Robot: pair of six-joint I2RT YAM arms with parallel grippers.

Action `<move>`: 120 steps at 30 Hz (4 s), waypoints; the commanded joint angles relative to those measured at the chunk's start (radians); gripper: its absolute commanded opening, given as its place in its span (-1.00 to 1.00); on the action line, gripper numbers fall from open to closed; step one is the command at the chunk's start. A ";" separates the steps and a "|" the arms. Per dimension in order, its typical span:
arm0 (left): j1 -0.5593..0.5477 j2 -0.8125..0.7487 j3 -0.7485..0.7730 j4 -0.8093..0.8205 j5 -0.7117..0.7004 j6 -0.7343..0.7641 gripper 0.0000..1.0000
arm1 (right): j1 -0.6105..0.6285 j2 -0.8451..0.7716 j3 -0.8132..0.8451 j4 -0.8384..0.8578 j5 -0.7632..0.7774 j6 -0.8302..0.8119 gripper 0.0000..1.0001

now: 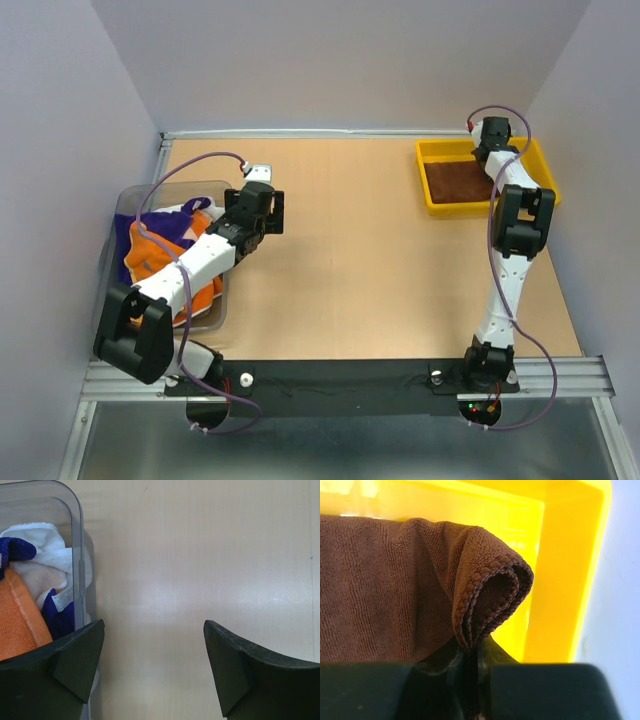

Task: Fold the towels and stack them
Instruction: Neatly place the folded towel into the bin, then grab crumpled towel, then move the towel to the center of the board, then flatten out the crumpled towel

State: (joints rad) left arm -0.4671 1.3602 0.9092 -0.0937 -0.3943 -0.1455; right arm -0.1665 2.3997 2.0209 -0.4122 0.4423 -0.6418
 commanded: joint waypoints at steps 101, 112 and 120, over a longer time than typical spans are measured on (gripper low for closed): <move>-0.628 -0.181 -0.090 0.036 0.035 -0.494 0.85 | 0.404 -1.156 -1.205 0.012 -0.778 0.849 0.61; -0.262 0.031 -0.133 0.088 0.075 -0.531 0.37 | 0.718 -0.924 -1.068 0.065 -0.602 0.823 0.20; -0.170 0.232 -0.139 0.180 0.132 -0.534 -0.10 | 0.789 -0.746 -1.021 0.127 -0.509 0.823 -0.10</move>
State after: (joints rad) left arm -0.6697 1.5356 0.7528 0.0322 -0.2787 -0.6773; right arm 0.6247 1.6119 0.9787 -0.3374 -0.1463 0.1799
